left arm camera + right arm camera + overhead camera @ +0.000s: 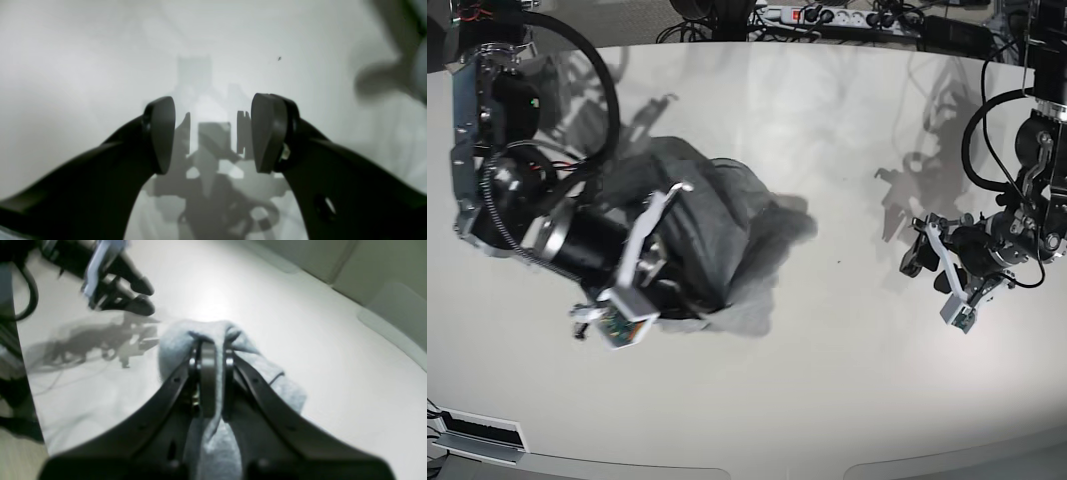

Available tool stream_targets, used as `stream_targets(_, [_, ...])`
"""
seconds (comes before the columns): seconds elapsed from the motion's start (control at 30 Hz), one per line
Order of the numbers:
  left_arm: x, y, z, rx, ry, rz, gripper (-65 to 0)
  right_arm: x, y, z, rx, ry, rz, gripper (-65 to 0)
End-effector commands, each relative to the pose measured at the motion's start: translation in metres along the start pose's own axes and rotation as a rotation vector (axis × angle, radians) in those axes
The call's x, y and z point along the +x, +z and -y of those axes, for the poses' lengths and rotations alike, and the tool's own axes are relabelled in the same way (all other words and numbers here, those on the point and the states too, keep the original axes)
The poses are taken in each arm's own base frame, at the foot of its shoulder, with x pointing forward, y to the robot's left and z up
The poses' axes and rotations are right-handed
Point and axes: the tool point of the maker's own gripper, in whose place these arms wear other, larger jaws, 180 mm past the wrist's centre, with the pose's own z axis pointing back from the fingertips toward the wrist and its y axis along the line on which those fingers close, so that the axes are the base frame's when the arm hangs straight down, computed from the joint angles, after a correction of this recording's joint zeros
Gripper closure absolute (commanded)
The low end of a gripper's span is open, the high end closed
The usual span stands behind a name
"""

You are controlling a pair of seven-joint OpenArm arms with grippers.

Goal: Layout the t-shirt on the table in an organized manner, then fold the t-shirt properly
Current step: 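Grasp opposite ends of the shirt with both grippers and stretch it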

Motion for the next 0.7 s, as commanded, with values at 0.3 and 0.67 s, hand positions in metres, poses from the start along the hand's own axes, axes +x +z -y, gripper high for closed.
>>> stream_targets(0.3, [0.027, 0.015, -0.023, 0.048, -0.007, 0.073, -37.1, 0.009, -0.033, -0.057, 0.158, 0.187, 0.000, -33.7])
stream_targets(0.67, [0.025, 0.021, 0.033, -0.266, -0.109, 0.081, -37.1, -0.007, -0.006, 0.050, -0.300, 0.098, -0.127, -42.6])
